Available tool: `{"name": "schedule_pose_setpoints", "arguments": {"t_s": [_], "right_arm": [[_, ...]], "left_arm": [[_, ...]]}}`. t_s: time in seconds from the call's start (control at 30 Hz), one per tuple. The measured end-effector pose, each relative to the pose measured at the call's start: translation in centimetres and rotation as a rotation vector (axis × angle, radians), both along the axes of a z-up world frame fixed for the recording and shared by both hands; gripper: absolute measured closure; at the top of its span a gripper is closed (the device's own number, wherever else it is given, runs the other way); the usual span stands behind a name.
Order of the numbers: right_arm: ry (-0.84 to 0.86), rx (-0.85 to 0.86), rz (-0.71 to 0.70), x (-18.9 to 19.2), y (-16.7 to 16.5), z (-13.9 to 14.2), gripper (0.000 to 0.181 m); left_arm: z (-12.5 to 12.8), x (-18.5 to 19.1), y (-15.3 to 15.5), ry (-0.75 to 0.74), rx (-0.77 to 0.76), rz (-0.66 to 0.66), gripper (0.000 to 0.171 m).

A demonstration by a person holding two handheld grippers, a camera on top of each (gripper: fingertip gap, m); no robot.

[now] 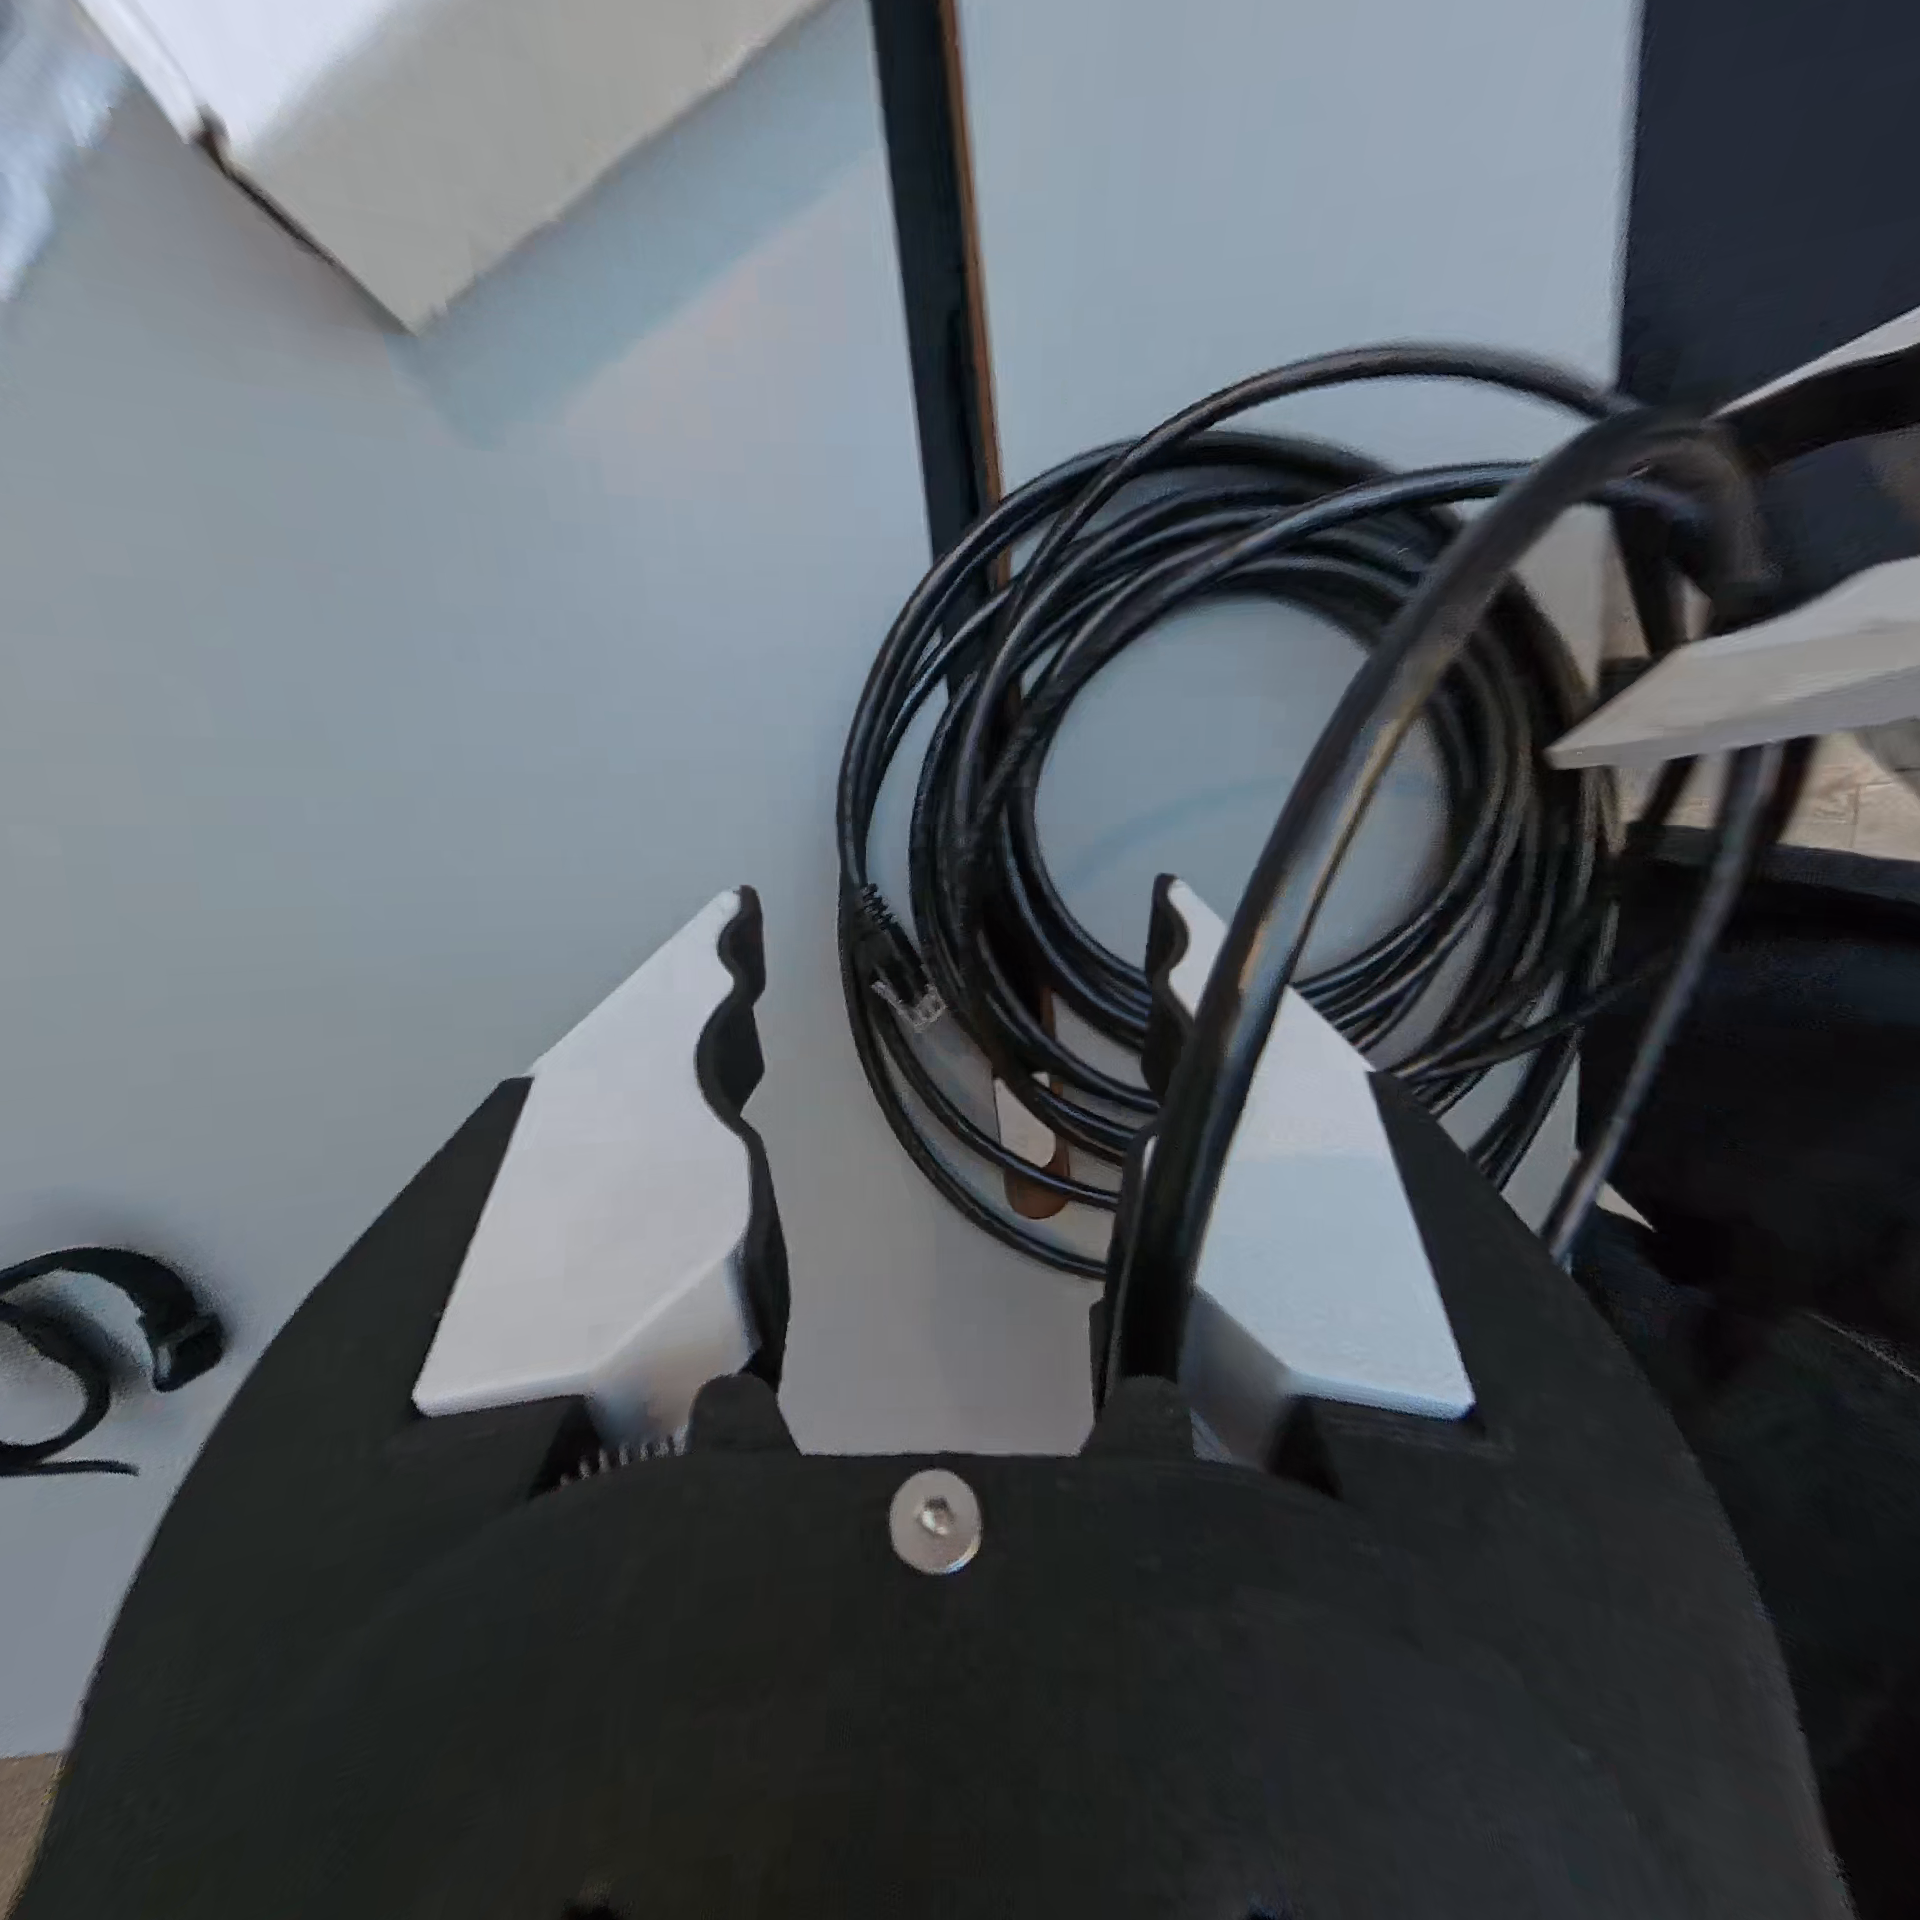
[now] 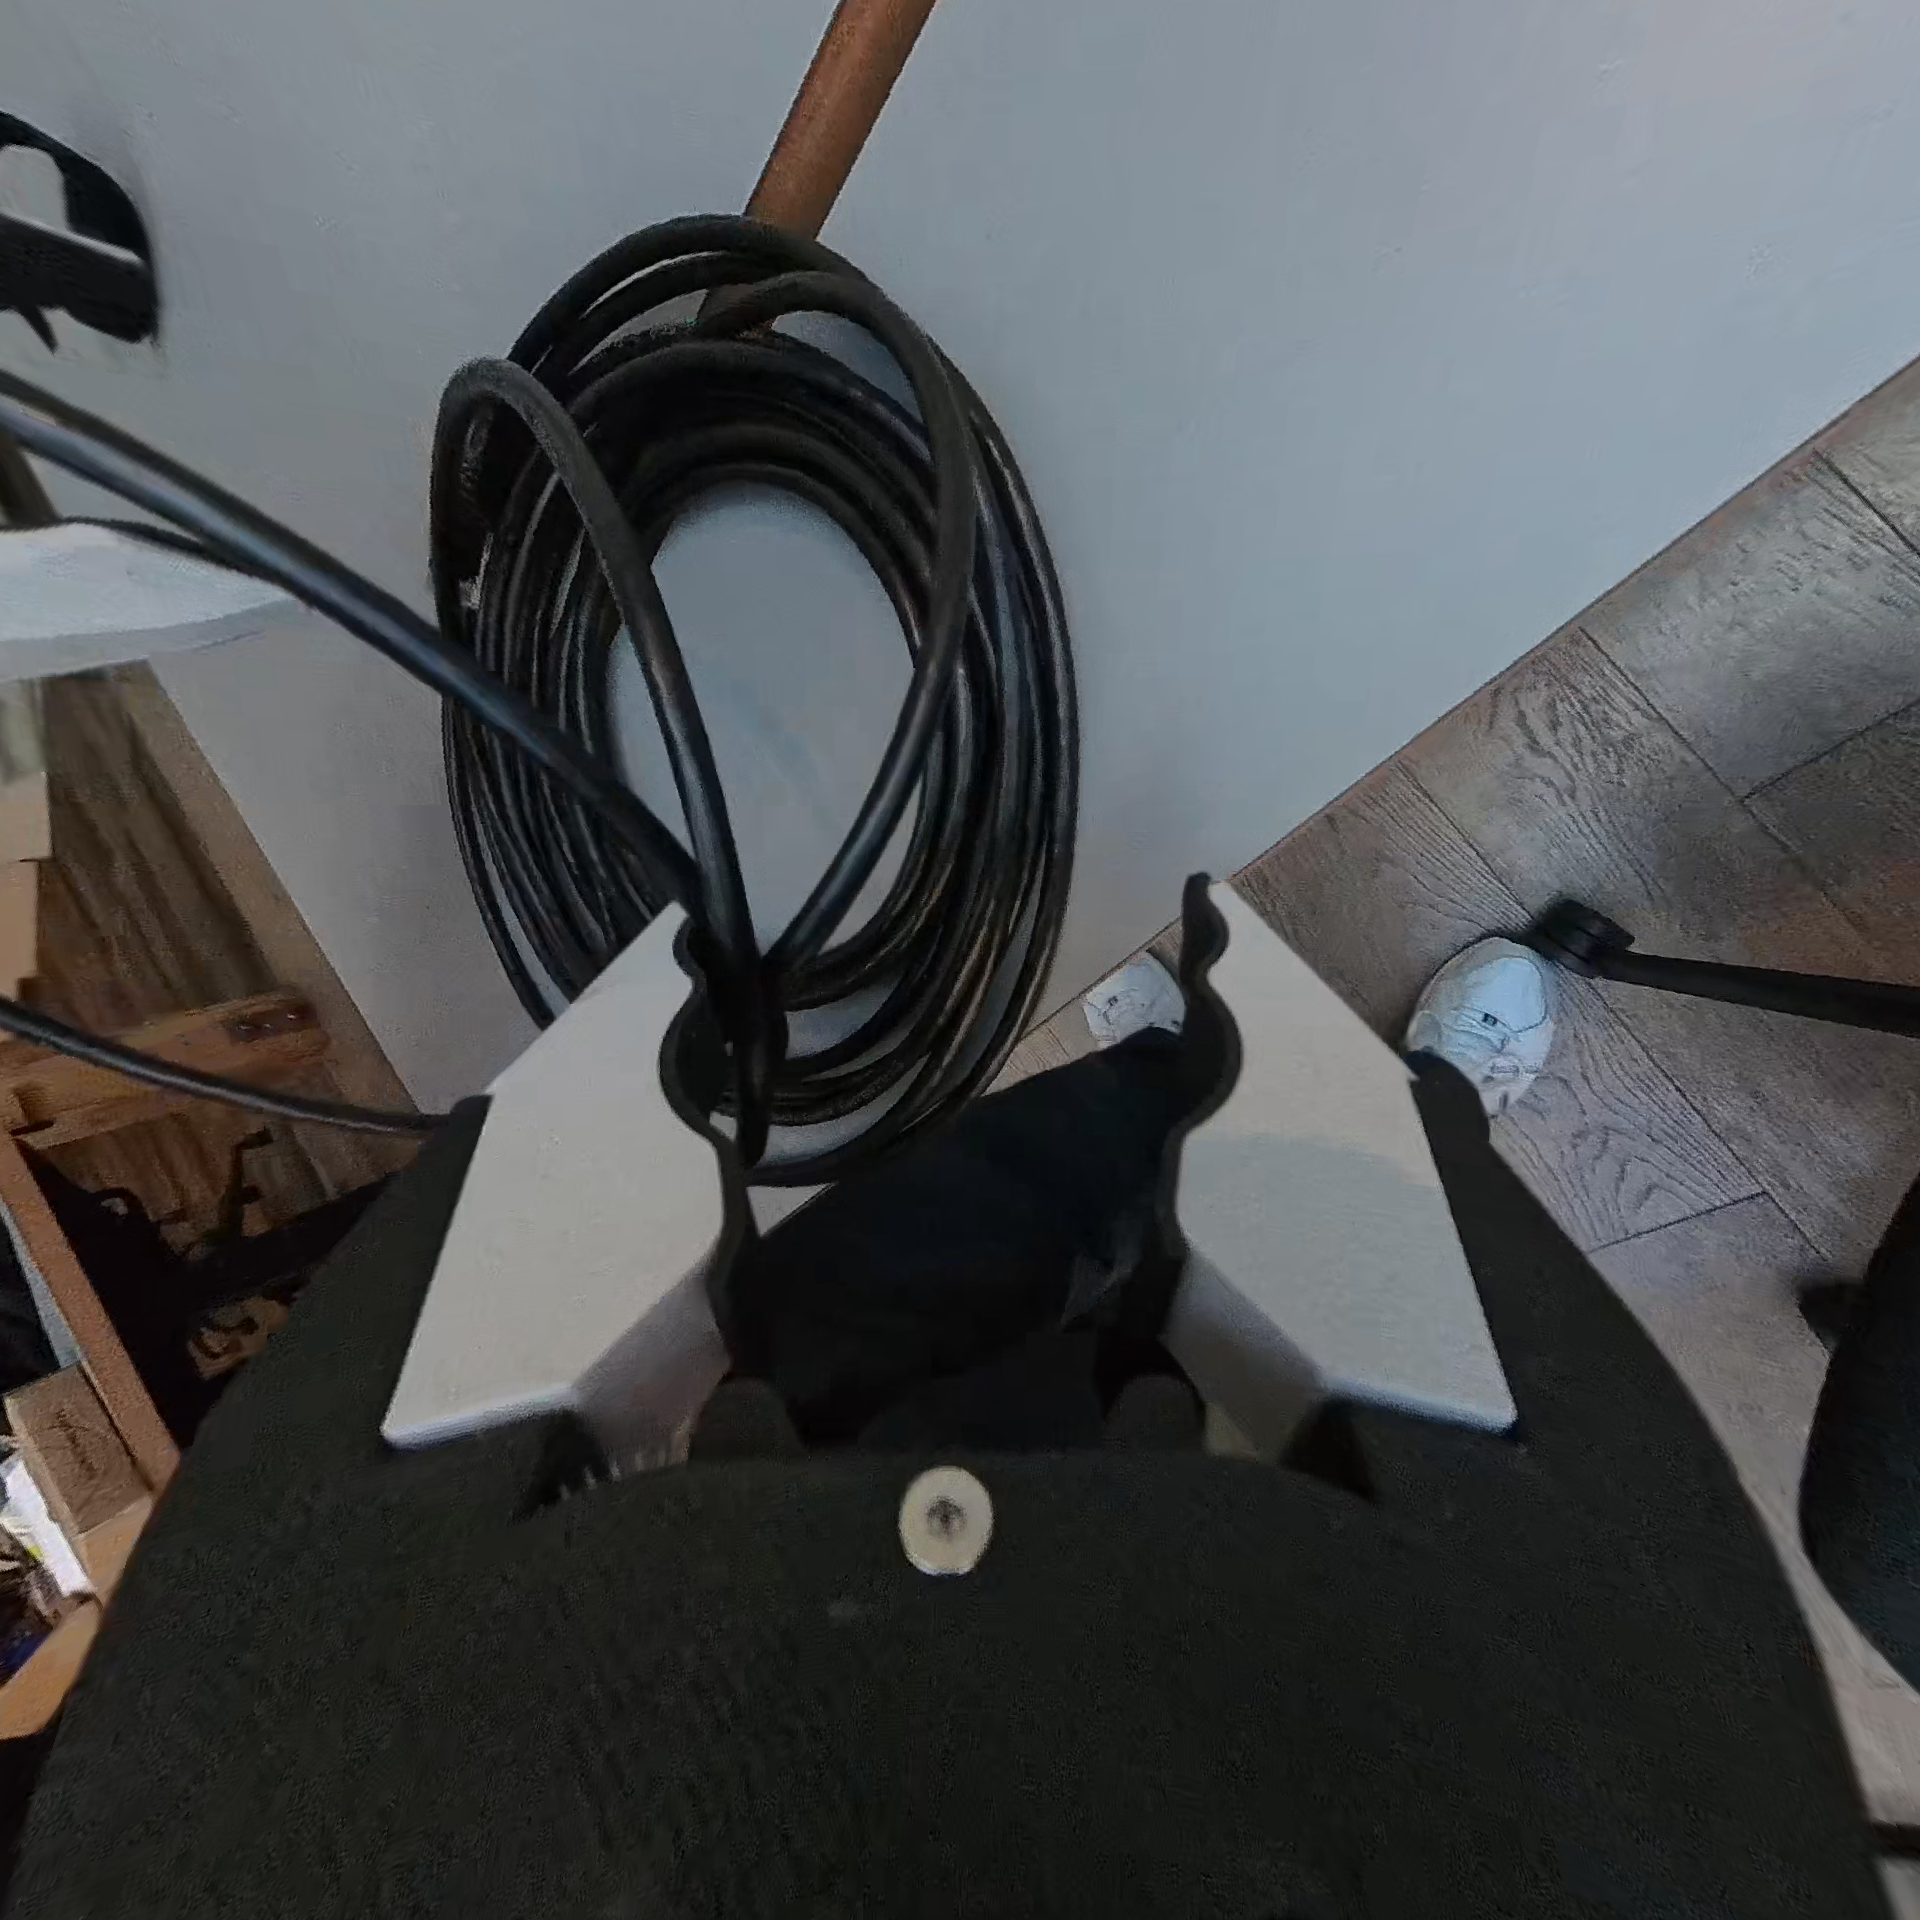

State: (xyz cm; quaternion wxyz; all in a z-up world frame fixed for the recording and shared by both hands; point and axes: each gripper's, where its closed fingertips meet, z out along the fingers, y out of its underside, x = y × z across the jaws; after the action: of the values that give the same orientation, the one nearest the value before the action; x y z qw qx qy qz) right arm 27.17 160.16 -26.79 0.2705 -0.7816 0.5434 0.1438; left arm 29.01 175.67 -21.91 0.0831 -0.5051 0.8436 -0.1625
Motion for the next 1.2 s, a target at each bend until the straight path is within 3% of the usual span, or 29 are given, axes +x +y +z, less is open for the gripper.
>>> {"name": "schedule_pose_setpoints", "arguments": {"t_s": [0.07, 0.1, 0.17, 0.23, 0.3, 0.4, 0.43, 0.5, 0.63, 0.7, 0.8, 0.87, 0.97, 1.13, 1.2], "right_arm": [[0.021, 0.002, -0.008, -0.1, 0.0, -0.4, 0.095], [0.037, -0.018, -0.007, -0.2, -0.3, -1.0, 0.094], [0.054, -0.032, -0.021, 0.1, -0.7, -1.7, 0.091], [0.09, -0.007, -0.054, 0.3, -0.4, -2.0, 0.084], [0.113, -0.026, -0.064, 0.4, -0.1, -2.2, 0.082], [0.096, -0.017, -0.056, 0.5, 0.0, -1.9, 0.078], [0.098, -0.006, -0.073, 0.4, 0.0, -1.7, 0.08], [0.097, 0.01, -0.089, 0.4, -0.3, -1.3, 0.086], [0.076, -0.011, -0.077, 0.4, -0.7, -1.6, 0.086], [0.103, -0.028, -0.09, 0.2, -0.8, -2.1, 0.086], [0.137, -0.052, -0.09, -0.1, -1.0, -3.0, 0.086], [0.138, -0.055, -0.092, -0.2, -1.2, -3.3, 0.086], [0.152, -0.045, -0.103, -0.2, -1.2, -3.5, 0.086], [0.135, -0.057, -0.071, 0.0, -1.0, -3.6, 0.086], [0.118, -0.077, -0.055, 0.1, -1.2, -3.6, 0.089]], "left_arm": [[0.7, -0.5, -0.7, -0.024, 0.016, -0.05, 0.096], [0.2, -1.0, -1.1, 0.034, -0.011, -0.064, 0.085], [-0.9, -2.0, -1.8, 0.182, -0.152, -0.035, 0.065], [-1.3, -1.7, -0.8, 0.232, -0.245, 0.008, 0.058], [-1.3, -1.1, 0.8, 0.215, -0.275, 0.024, 0.053], [0.8, -1.3, 0.3, 0.252, -0.51, 0.034, 0.058], [0.7, -1.2, 0.7, 0.262, -0.521, 0.054, 0.058], [0.8, -1.5, -0.4, 0.297, -0.603, 0.042, 0.057], [3.0, -0.4, -3.5, 0.375, -0.945, 0.115, 0.047], [1.3, 0.0, -2.4, 0.357, -0.825, 0.137, 0.048], [-2.5, -0.3, 1.7, 0.22, -0.341, 0.036, 0.039], [-2.9, -0.9, 1.8, 0.212, -0.253, -0.009, 0.032], [-3.1, -2.1, 1.5, 0.276, -0.25, -0.011, 0.02], [-0.6, -4.2, -2.5, 0.497, -0.626, 0.011, 0.014], [0.1, -4.9, -3.1, 0.532, -0.672, -0.04, 0.014]]}}
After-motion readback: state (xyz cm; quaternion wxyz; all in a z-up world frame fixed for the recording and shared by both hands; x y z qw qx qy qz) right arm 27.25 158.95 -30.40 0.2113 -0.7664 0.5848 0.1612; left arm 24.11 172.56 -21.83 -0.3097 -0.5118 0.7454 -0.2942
